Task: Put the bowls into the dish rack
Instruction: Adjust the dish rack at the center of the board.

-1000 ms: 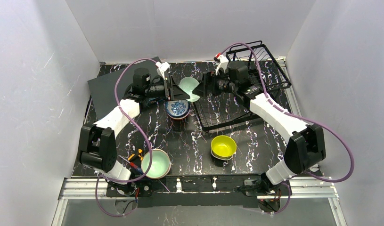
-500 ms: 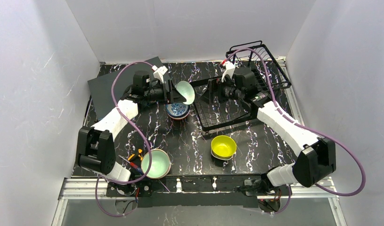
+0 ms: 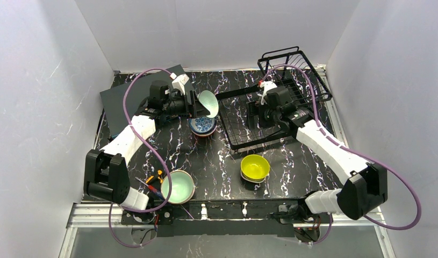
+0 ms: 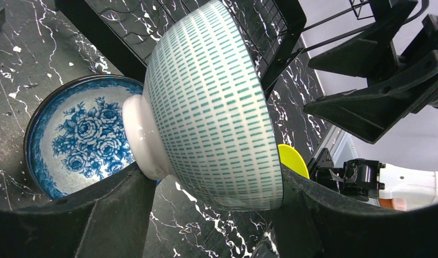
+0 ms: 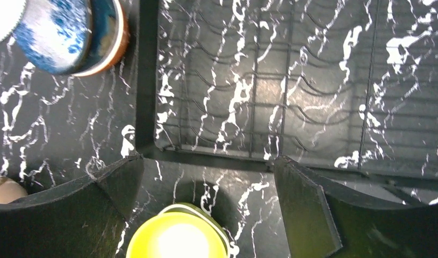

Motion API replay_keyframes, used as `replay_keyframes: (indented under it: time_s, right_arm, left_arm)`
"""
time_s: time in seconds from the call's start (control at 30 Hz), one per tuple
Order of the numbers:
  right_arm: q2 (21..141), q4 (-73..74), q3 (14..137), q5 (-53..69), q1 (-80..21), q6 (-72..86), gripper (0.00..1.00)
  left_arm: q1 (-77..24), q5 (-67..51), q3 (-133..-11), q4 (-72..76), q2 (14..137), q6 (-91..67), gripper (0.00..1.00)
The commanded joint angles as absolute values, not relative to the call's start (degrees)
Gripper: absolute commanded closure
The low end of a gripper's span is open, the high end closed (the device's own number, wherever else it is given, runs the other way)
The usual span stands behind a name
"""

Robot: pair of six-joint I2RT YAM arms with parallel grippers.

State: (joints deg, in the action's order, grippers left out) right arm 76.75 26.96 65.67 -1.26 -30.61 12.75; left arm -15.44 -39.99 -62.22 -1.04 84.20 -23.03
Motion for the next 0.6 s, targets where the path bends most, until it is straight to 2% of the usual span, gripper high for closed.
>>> replay_keyframes:
  time_s: [0.0,0.23,0.57]
  right_arm:
    - [74.1,30.1,62.0,-8.4,-31.1,15.6,0.01]
    - [72.4,27.2,56.4,-16.6,-31.5,21.2,0.01]
    - [76.4,21.8,54.1,-14.4,-35.8,26.1,0.01]
  left_arm:
    - [-15.2,-40.4,-63.1,0.4,80.2,-21.8,1.00]
    - [-15.2,-40.5,-62.9,0.4,80.0,-22.1,1.00]
    - [-15.2,-40.5,-62.6,0.7,79.9,-22.4,1.00]
